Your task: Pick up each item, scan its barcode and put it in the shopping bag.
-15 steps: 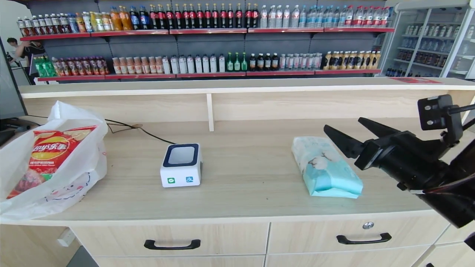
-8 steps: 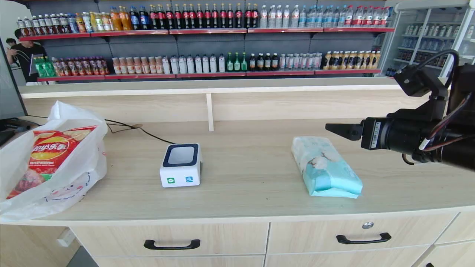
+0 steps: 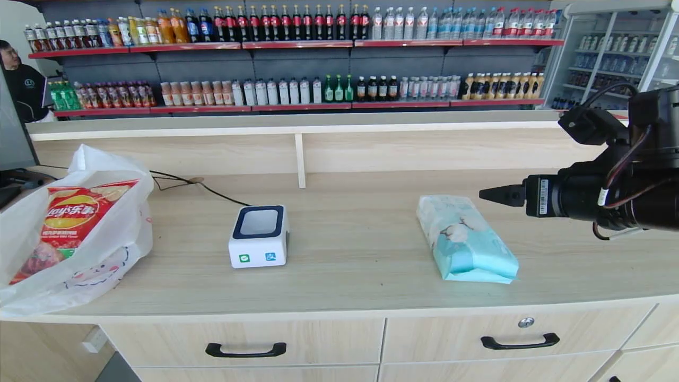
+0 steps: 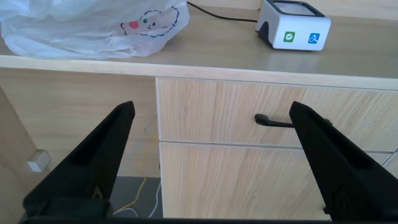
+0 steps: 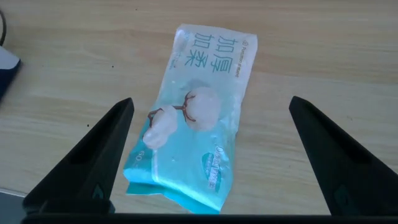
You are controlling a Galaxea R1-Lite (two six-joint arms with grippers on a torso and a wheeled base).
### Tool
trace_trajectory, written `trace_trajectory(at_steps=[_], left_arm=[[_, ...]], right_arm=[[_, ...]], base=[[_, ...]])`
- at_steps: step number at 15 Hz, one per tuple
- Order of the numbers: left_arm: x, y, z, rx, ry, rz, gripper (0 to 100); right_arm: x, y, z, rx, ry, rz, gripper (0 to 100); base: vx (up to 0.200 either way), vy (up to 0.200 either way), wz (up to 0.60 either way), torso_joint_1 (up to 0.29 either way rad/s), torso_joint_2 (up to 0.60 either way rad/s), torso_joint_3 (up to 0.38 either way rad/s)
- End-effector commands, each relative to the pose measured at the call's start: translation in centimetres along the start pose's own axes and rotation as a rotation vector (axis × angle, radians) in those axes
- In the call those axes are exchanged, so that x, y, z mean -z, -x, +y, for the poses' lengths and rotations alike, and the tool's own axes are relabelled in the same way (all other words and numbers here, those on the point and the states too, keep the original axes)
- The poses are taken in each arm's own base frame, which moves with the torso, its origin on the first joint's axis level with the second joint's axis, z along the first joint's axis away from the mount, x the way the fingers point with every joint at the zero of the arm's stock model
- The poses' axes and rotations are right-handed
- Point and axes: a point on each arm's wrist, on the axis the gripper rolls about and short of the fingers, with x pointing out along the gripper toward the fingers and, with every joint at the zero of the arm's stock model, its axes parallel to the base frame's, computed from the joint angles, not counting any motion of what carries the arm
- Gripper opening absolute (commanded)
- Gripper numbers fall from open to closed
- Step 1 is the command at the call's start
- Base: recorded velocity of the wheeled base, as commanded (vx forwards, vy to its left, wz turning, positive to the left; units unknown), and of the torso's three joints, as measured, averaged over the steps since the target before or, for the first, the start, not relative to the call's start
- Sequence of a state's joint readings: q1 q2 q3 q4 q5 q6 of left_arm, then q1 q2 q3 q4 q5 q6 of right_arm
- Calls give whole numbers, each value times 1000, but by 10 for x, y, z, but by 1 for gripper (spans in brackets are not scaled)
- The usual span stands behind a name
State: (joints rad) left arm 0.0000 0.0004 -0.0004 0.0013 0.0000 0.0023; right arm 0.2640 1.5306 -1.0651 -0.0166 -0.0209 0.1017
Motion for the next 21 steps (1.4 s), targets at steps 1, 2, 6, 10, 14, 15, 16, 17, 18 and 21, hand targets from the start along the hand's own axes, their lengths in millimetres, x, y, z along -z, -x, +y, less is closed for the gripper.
trace_trajectory(at_steps=[1,2,6,10,14,15,16,17,18,21], left_arm=[[0,0,0,0,-1,0,100],[0,0,0,0,-1,0,100],[0,0,0,0,1,0,100],[0,0,0,0,-1,-1,100],[0,0,0,0,-1,-1,100],[0,0,0,0,-1,0,100],[0,0,0,0,-1,0,100],[0,0,0,0,1,0,100],[0,0,0,0,-1,-1,100],[0,0,0,0,1,0,100]], right_arm=[[3,-10,-4,13,-6,30,100],[2,-11,-5,18,-9,40,100],[-9,-14,-10,40,-22,117,100],[-14,-22,-14,56,-28,174,100],[-9,-45,-7,46,-11,232,100],[-8,-53,-6,43,-7,243,100],[-6,-56,-5,42,-5,252,100],[-5,-57,-4,41,-4,257,100],[-2,-61,-1,33,2,269,100],[1,-64,10,8,18,282,100]], base=[[0,0,0,0,0,0],[0,0,0,0,0,0],[0,0,0,0,0,0],[0,0,0,0,0,0],[0,0,0,0,0,0],[0,0,0,0,0,0],[0,0,0,0,0,0],[0,0,0,0,0,0],[0,0,0,0,0,0],[0,0,0,0,0,0]])
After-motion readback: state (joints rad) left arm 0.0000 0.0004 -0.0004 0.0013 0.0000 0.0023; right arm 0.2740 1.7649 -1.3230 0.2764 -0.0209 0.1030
